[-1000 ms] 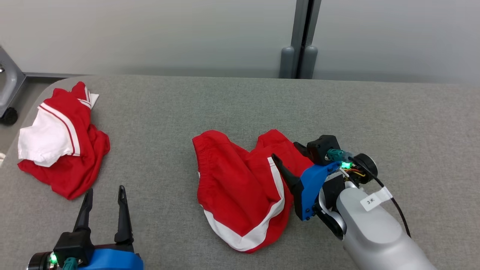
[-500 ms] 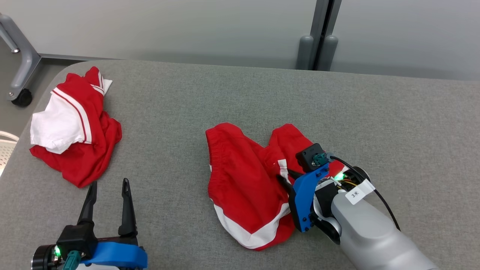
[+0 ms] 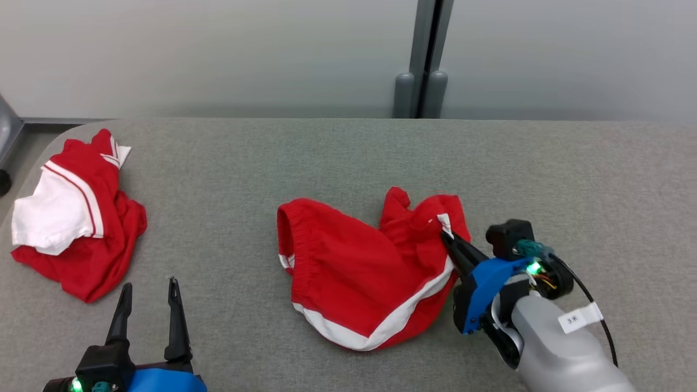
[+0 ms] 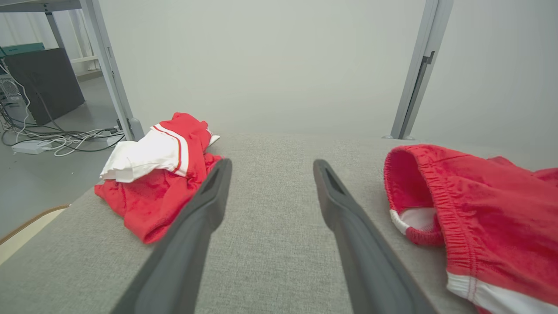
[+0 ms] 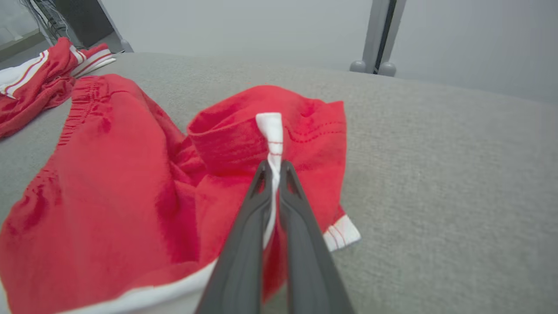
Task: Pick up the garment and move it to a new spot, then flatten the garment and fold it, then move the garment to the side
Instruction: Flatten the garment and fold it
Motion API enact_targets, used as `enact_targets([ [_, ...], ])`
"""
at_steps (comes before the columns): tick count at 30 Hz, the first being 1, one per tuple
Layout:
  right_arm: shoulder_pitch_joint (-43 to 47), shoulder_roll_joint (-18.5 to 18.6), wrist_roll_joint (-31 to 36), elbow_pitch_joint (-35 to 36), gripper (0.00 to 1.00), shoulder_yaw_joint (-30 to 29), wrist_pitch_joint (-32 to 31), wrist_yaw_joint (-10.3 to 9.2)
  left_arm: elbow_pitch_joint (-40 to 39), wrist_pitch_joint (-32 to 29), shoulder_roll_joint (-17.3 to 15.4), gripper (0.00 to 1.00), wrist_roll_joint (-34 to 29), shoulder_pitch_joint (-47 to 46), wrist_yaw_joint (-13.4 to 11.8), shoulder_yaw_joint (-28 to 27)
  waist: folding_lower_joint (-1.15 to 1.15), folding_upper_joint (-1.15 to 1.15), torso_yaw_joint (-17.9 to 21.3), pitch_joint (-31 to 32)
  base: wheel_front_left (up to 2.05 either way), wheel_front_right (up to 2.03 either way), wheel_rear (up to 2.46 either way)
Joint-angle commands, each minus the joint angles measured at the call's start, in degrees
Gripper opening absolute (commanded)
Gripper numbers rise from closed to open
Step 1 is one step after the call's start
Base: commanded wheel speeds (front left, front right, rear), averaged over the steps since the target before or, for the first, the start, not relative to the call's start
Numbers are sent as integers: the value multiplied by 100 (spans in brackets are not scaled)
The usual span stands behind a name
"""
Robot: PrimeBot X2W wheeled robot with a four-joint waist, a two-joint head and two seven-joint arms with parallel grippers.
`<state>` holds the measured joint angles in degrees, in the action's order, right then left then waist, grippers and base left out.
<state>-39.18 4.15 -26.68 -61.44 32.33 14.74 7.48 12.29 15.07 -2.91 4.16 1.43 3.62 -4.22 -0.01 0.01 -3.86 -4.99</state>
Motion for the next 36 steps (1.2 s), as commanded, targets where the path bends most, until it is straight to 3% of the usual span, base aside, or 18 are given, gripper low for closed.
enact_targets([
  [1,289,82,-59,155,0,-200,47,3,-31,15,5,100,30,81,-4,1,1,-1,147,99,0,0,0],
  [6,1106,322,-42,1053,0,-914,50,2,-60,15,4,100,27,154,-32,-19,1,-1,324,142,0,0,0],
  [7,1585,379,65,1512,0,-1332,51,2,-69,15,4,100,29,171,-26,-29,1,-1,401,148,0,0,0],
  [13,2878,141,261,2504,0,-2263,50,3,-74,15,3,100,46,182,0,-51,1,-1,622,125,0,0,0],
  [14,2964,120,340,2592,34,-2348,51,3,-63,15,2,100,39,175,15,-36,1,-1,650,116,0,0,0],
  [15,3033,91,437,2712,88,-2425,53,3,-55,15,4,100,36,163,21,-30,1,-1,674,112,0,0,0],
  [16,3033,91,437,2712,88,-2425,53,3,-55,15,4,100,36,163,21,-30,1,-1,674,112,0,0,0],
  [17,3192,34,657,2928,100,-2590,52,3,-50,15,3,100,31,147,26,-34,1,-1,715,110,0,0,0],
  [28,3670,-124,1328,4646,100,-3333,50,3,-28,15,4,100,-53,150,79,-75,1,-1,762,207,0,0,0],
  [32,3843,-124,1277,5250,100,-3251,51,3,-44,15,4,100,-65,161,94,-88,1,-1,732,220,0,0,0],
  [36,3986,-123,1289,5423,100,-3063,50,3,-36,15,4,100,-106,152,126,-107,1,-1,708,205,0,0,0],
])
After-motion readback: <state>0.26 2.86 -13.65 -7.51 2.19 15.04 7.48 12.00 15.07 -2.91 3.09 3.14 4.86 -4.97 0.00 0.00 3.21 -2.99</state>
